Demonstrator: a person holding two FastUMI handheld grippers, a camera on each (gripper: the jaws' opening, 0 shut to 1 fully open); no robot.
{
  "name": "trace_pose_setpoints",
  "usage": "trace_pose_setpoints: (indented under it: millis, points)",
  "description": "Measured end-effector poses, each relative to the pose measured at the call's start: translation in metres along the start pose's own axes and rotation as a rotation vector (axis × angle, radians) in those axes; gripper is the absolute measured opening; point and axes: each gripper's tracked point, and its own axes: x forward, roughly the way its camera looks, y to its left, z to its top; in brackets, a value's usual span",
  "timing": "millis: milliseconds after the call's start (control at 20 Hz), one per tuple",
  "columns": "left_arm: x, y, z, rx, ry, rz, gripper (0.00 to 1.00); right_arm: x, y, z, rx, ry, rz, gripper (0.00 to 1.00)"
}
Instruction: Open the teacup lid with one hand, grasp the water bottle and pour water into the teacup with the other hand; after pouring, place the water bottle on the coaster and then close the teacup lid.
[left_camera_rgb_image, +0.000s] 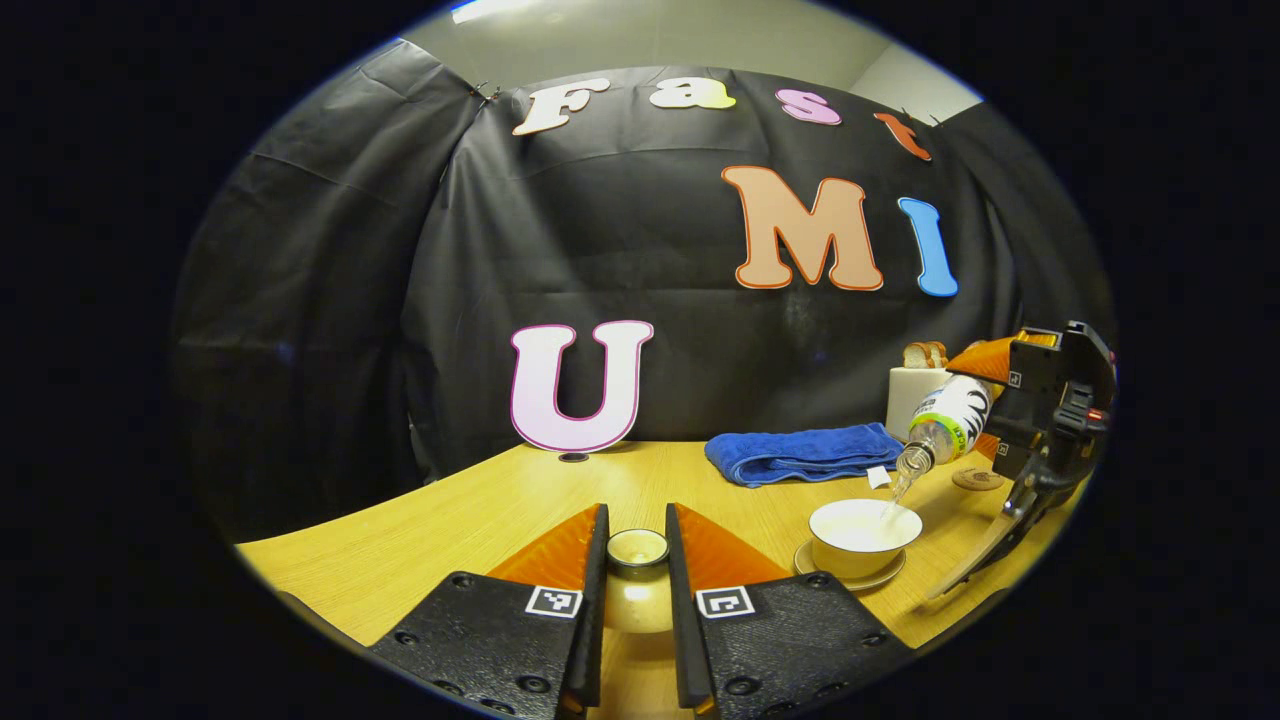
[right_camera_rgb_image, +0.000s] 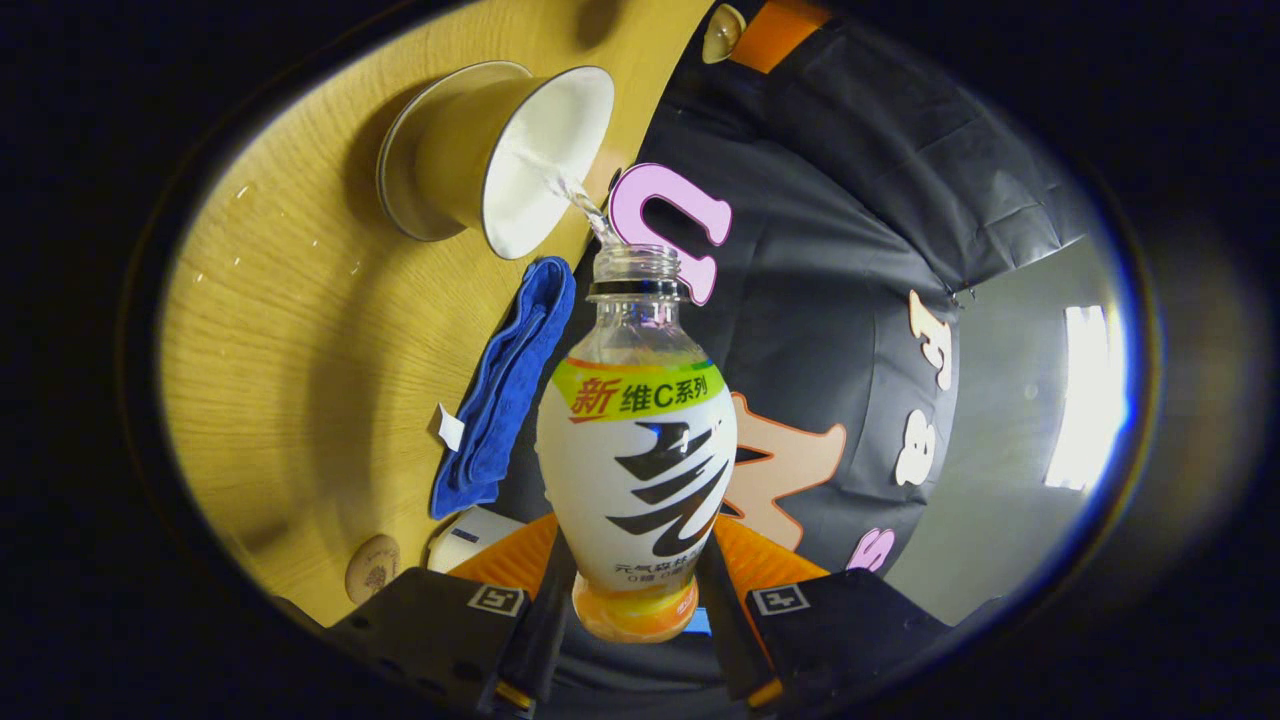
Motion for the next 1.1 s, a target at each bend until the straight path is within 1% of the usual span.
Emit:
trace_pose_setpoints:
  millis: [300,450,550,650,700,800,900,950,1050,1100]
  points:
    - [0.0,0.0,0.001,0.0,0.0,0.0,0.27,0.001,-0.008,0.0,-0.06,-0.014,-0.065,0.68]
    - [-0.001,0.0,0.001,-0.001,0.001,0.0,0.27,0.002,-0.009,0.0,-0.068,-0.018,-0.074,0.68]
    - [0.0,0.0,0.001,-0.001,0.001,0.0,0.27,0.002,-0.012,0.002,-0.094,-0.029,-0.089,0.68]
    - [0.0,0.0,0.001,0.0,0.001,0.0,0.27,0.003,-0.012,0.002,-0.1,-0.034,-0.085,0.67]
    - [-0.001,0.0,0.001,0.0,0.001,0.0,0.27,0.003,-0.009,0.001,-0.078,-0.031,-0.063,0.68]
    - [-0.001,0.0,0.001,0.0,0.001,0.0,0.27,0.002,0.006,-0.001,0.062,-0.007,0.038,0.7]
    - [-0.001,0.0,0.001,0.0,0.001,0.0,0.27,0.0,0.022,-0.001,0.24,0.01,0.134,0.65]
    - [-0.001,0.0,0.002,0.0,0.001,0.0,0.27,-0.002,0.033,0.002,0.341,0.015,0.191,0.7]
    - [-0.001,0.0,0.002,0.0,0.001,0.0,0.27,-0.011,0.053,0.011,0.583,0.047,0.326,0.64]
    - [-0.001,0.0,0.001,0.0,0.001,0.0,0.27,-0.015,0.059,0.017,0.702,0.061,0.374,0.64]
